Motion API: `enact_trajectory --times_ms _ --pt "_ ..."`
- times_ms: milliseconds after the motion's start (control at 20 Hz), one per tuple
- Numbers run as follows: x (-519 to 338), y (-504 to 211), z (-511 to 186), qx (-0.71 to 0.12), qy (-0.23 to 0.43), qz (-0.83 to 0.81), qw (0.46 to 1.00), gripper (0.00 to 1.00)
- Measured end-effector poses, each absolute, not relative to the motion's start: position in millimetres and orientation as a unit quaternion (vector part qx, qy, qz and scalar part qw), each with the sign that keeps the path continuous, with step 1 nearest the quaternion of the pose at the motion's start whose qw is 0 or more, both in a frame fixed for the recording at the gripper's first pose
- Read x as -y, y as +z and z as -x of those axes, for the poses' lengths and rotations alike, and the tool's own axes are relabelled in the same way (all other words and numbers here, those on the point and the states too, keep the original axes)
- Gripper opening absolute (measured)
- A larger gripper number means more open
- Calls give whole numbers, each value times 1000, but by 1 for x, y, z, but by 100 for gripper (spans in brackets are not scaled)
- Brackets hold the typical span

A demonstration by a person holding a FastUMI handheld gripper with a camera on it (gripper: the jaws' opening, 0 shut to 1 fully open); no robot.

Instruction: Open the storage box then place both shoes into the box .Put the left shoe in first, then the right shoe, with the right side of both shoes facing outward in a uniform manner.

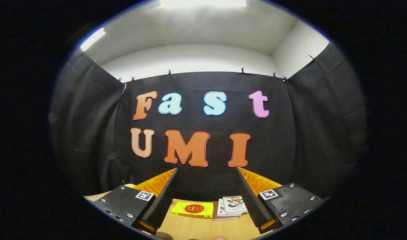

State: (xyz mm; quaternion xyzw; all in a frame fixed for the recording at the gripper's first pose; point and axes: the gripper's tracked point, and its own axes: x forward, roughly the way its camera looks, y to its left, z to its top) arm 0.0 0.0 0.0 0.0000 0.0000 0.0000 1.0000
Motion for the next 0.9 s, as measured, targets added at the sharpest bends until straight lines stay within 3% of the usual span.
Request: enact_trajectory --times_ms 900 --pt "2 -11 -1 -13 -5 -20 1000 99"
